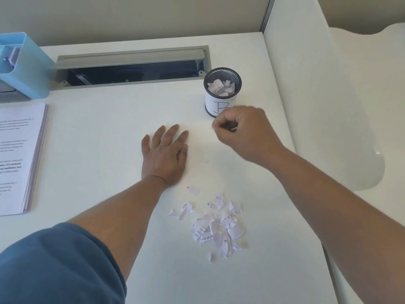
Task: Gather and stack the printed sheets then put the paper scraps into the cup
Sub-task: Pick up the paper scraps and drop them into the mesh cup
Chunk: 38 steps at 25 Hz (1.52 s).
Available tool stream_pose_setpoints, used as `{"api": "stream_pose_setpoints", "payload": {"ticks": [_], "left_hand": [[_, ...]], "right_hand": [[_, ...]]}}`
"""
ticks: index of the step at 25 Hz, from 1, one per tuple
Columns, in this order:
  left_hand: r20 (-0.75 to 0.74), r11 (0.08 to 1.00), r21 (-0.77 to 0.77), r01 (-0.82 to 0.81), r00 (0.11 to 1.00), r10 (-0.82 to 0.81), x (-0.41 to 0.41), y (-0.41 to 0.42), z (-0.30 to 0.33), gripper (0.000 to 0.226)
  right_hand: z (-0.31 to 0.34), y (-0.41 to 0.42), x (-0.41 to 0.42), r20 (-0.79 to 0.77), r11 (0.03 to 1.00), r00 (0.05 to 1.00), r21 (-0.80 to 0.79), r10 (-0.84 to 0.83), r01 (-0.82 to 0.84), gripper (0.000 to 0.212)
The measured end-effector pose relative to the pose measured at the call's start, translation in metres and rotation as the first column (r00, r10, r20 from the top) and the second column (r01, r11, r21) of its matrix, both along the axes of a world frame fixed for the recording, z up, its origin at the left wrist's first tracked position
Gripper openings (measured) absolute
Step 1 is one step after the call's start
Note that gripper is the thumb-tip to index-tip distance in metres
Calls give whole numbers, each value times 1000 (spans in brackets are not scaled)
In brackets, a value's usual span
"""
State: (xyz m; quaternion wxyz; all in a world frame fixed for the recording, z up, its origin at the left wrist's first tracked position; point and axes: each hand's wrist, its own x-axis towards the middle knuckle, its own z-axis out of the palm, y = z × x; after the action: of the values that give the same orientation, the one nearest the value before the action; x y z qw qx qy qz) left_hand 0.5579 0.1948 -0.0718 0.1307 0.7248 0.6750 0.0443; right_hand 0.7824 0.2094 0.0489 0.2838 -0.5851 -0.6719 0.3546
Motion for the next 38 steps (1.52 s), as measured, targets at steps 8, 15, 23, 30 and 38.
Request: {"api": "stream_pose_setpoints", "payload": {"ticks": [8, 15, 23, 30, 38], "left_hand": [[-13, 1000, -12, 4, 1000, -4, -1, 0, 1, 49], [-8, 1000, -14, 13, 1000, -13, -1, 0, 1, 52], [-13, 1000, -17, 14, 1000, -14, 0, 0, 1, 49], [-10, 1000, -11, 7, 1000, -7, 0, -1, 0, 49], [-24, 1000, -9, 7, 1000, -7, 1, -1, 0, 48]], "right_hand": [[11, 95, -4, 165, 966, 979, 246, -117, 74, 14], [-2, 117, -3, 445, 980, 892, 200, -82, -10, 16], [2, 93, -2, 276, 920, 953, 391, -125, 8, 19], [-55, -4, 13, 61, 917, 993, 391, -103, 72, 18], [-129, -81, 60, 501, 949, 864, 246, 48, -195, 41]]}}
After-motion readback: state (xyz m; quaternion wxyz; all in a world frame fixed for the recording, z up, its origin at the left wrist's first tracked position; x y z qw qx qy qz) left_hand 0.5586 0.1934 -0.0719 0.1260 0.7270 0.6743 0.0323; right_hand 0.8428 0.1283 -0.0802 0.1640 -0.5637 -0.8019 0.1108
